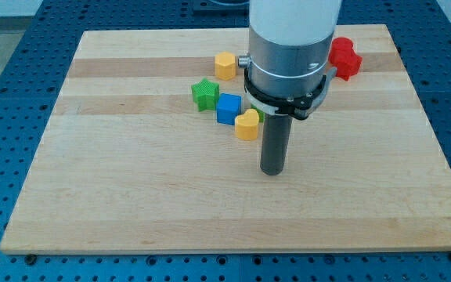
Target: Move the green star towards the yellow hexagon
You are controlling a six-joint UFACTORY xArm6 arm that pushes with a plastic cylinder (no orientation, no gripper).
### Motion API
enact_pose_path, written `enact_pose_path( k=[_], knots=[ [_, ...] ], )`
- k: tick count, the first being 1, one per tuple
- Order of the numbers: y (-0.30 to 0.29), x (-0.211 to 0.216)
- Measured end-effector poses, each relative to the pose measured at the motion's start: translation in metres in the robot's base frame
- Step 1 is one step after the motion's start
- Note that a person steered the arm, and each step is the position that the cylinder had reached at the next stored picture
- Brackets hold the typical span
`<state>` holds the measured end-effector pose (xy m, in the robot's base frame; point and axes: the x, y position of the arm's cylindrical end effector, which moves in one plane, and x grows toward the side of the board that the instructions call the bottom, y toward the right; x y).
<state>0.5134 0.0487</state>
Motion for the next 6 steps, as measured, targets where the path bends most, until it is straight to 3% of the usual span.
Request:
enact_pose_path(
  k=[4, 6],
  knots=[
    [-0.112, -0.020],
    [-0.133, -0.084]
  ],
)
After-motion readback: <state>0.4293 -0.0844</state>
